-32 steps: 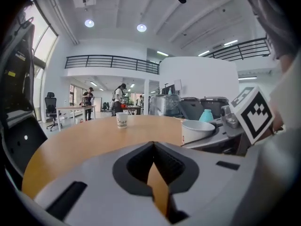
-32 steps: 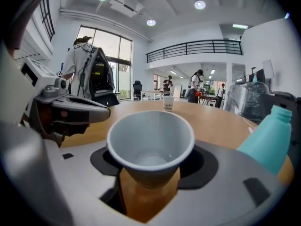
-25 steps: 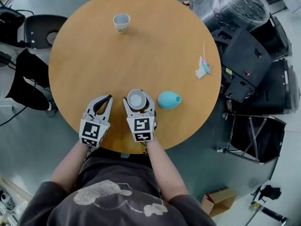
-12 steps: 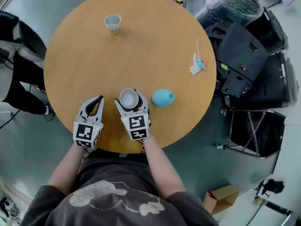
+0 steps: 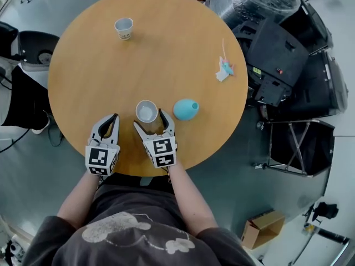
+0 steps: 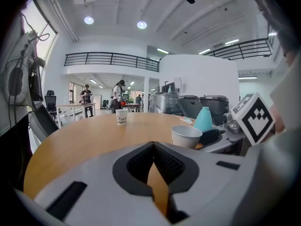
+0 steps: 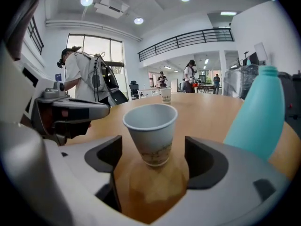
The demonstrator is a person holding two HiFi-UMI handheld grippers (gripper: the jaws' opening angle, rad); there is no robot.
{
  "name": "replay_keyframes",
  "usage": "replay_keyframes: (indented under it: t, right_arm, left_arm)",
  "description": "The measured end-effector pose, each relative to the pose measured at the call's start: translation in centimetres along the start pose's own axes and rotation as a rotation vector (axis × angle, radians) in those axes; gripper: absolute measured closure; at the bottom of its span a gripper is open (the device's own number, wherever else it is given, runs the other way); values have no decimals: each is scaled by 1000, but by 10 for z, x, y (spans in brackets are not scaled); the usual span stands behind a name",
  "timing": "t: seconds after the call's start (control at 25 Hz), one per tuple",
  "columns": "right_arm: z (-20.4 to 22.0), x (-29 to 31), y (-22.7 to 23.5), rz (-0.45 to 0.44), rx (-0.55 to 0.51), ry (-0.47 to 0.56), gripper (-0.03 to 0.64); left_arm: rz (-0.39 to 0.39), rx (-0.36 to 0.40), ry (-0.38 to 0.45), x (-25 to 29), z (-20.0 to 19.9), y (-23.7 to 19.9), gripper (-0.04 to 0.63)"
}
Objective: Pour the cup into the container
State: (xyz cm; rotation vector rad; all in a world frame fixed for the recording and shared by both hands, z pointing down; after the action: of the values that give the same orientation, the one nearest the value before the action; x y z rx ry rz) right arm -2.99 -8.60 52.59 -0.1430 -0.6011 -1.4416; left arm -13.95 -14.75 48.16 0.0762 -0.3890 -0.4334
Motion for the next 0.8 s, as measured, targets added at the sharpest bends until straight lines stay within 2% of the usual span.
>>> replay_keyframes:
  t: [0.24, 0.48, 0.52, 0.6, 0.8]
  right_arm:
    - [6, -33, 3, 23, 19, 57, 224]
    - [-5, -85, -12, -64, 14, 129, 232]
    - [-8, -97, -15, -69, 8, 145, 268]
    - [-12, -121, -16, -71, -3, 182, 398]
    - [-11, -172, -13, -109, 13, 228, 467]
  left_arm:
    - [-2, 0, 22, -13, 1, 20, 588]
    - [-66, -50, 41, -40, -18, 47, 588]
    - [-79, -58, 41, -48, -22, 53, 588]
    - [-100, -73, 36, -61, -25, 66, 588]
    - [-142, -84, 44, -88, -30, 106, 588]
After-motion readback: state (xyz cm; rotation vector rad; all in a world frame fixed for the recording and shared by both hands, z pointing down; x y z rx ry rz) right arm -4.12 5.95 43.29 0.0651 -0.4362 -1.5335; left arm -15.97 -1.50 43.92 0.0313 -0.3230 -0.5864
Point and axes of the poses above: the fingertips, and each gripper's own axes: x forward along the fingers, y to its right, z out of its underside, the point moved 3 cm from there along -x, backward along the fingers, and after that the axes turned 11 degrees about x, right-handed, at the moved point
